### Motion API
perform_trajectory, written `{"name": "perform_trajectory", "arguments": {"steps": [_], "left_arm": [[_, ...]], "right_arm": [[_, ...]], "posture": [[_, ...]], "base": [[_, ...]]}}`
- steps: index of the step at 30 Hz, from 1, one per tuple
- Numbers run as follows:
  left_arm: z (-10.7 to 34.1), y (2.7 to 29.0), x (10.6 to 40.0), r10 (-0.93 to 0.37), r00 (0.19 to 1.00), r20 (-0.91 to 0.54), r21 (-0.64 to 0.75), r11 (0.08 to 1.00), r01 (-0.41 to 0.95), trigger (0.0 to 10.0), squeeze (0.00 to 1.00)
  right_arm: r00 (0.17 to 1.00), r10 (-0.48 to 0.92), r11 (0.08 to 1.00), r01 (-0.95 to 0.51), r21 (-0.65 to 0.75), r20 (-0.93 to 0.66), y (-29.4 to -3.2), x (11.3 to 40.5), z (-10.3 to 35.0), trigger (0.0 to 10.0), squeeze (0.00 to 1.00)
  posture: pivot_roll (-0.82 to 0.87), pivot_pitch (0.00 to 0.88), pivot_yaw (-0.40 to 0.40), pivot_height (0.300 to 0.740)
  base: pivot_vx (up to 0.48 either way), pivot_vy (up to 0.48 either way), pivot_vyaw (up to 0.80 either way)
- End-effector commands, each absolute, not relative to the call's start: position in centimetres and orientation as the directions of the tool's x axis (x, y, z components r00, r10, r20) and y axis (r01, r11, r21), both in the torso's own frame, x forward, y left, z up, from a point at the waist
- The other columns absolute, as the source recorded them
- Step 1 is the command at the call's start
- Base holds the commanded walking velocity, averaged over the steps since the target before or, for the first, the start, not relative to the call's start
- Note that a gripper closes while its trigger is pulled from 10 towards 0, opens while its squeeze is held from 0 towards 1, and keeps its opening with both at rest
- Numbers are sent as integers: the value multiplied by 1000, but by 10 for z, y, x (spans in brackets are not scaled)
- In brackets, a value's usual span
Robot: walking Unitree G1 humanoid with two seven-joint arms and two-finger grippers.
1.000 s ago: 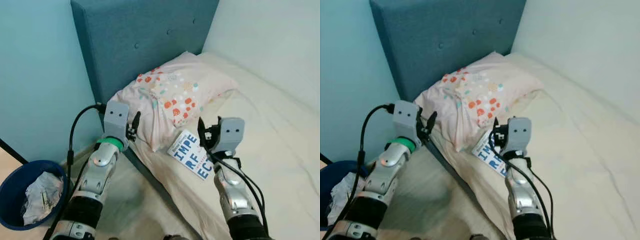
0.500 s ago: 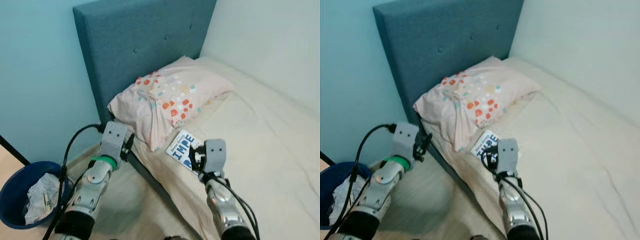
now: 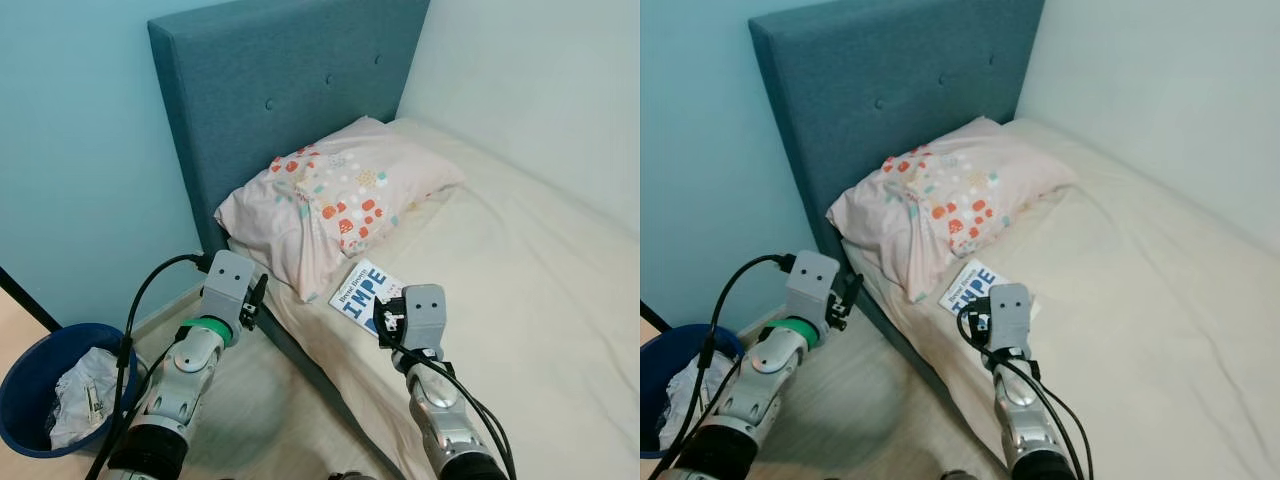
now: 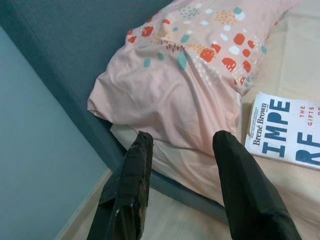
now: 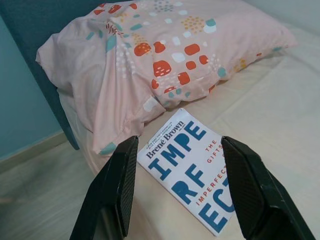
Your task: Clean up the room
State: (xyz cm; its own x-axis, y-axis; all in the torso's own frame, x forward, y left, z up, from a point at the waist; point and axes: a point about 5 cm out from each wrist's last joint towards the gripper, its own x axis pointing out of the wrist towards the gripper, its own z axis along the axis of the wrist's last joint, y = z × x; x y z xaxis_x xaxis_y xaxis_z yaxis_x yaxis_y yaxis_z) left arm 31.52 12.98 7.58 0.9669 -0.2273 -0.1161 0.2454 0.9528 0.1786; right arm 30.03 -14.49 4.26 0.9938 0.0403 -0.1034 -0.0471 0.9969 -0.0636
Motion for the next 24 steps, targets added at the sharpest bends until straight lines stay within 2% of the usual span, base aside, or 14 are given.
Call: {"name": "perform_trajectory", "arguments": {"steps": [1, 24], "left_arm": [[71, 129, 313, -231, 965, -125, 179, 951, 251, 10000, 0], [69, 129, 313, -232, 965, -125, 183, 950, 252, 10000, 0]], "right_arm": [[992, 36, 996, -45, -72, -120, -147, 298, 38, 10000, 0], [992, 33, 996, -42, -74, -118, -148, 299, 36, 10000, 0]], "posture": [[5, 13, 23, 740], [5, 10, 23, 740]], "base": [[0, 0, 0], [0, 0, 0]]}}
